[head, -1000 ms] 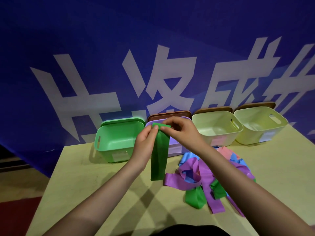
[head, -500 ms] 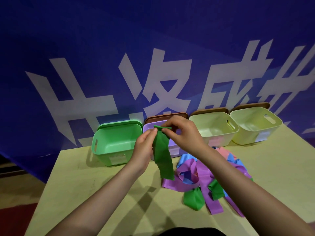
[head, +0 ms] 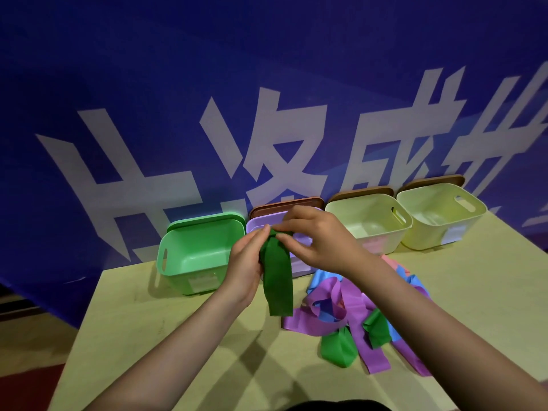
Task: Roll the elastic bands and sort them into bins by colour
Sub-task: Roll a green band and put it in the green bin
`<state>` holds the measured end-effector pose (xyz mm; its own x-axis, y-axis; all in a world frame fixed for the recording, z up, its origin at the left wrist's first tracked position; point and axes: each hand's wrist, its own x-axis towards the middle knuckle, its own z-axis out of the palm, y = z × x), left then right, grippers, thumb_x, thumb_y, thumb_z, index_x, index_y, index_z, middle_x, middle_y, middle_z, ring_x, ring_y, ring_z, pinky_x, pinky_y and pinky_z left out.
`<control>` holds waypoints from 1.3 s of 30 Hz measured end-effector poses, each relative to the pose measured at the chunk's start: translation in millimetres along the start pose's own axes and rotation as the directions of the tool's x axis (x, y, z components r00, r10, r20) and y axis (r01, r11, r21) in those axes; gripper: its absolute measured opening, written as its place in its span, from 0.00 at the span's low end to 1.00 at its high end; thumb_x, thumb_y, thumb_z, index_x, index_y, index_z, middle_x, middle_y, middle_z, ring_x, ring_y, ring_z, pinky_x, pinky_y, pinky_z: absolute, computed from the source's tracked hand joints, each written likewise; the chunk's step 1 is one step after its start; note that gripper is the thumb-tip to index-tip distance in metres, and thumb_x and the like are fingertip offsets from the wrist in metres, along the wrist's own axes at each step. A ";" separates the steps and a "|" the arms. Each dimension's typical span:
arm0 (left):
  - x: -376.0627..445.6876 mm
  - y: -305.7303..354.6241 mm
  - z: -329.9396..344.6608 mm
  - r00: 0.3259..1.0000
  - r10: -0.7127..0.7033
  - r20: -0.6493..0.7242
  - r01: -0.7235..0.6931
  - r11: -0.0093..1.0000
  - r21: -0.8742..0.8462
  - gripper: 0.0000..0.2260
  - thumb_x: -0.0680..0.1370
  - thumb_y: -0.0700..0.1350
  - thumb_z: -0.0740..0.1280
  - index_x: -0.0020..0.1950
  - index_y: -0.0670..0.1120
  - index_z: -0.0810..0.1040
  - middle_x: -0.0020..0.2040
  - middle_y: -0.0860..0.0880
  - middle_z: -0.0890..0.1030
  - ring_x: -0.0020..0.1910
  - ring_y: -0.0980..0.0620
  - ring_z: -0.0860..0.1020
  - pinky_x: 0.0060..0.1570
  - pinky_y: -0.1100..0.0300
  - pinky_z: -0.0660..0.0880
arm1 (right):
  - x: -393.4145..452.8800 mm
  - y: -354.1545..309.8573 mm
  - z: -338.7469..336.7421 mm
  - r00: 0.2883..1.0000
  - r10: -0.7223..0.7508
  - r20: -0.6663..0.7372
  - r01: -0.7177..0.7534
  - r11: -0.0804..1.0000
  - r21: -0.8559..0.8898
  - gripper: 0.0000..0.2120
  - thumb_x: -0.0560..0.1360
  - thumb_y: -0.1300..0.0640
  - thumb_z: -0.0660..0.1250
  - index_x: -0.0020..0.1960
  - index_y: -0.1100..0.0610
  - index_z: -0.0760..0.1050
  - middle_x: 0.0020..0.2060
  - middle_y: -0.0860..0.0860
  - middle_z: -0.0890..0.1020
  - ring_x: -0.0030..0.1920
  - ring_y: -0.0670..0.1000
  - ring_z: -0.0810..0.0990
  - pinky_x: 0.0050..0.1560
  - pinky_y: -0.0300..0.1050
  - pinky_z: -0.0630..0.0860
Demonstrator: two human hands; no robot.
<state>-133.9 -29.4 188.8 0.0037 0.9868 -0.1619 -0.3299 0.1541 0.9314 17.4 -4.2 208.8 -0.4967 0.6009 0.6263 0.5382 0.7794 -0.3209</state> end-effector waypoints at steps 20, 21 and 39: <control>6.0 -6.8 4.2 0.979 0.204 0.001 -0.200 0.958 0.204 0.09 0.81 0.48 0.61 0.49 0.55 0.81 0.49 0.48 0.82 0.47 0.50 0.80 0.48 0.54 0.75 | 0.5 -2.0 9.9 0.790 0.613 0.034 -0.556 0.691 0.461 0.09 0.74 0.61 0.71 0.39 0.49 0.78 0.31 0.44 0.79 0.33 0.43 0.76 0.37 0.35 0.74; 5.9 -7.0 4.1 0.986 0.165 -0.001 -0.162 0.965 0.205 0.08 0.81 0.49 0.62 0.47 0.55 0.81 0.45 0.49 0.82 0.43 0.53 0.79 0.45 0.56 0.74 | 1.0 -1.8 9.6 0.788 0.615 0.020 -0.546 0.685 0.482 0.10 0.74 0.62 0.71 0.38 0.49 0.77 0.31 0.44 0.79 0.33 0.43 0.77 0.38 0.35 0.74; 6.9 -7.1 7.0 0.999 -0.052 0.012 0.052 0.999 0.000 0.09 0.81 0.45 0.61 0.51 0.44 0.81 0.43 0.44 0.81 0.41 0.49 0.79 0.43 0.56 0.74 | -3.9 3.2 5.2 0.950 0.251 -0.185 -0.232 0.965 0.122 0.04 0.73 0.60 0.70 0.47 0.58 0.79 0.39 0.46 0.77 0.37 0.44 0.74 0.40 0.33 0.71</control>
<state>-124.9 -23.3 183.3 0.0323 0.9779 -0.2065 -0.3293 0.2055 0.9216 17.4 -3.2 201.7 -0.2105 0.7338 0.6459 0.5513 0.6347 -0.5415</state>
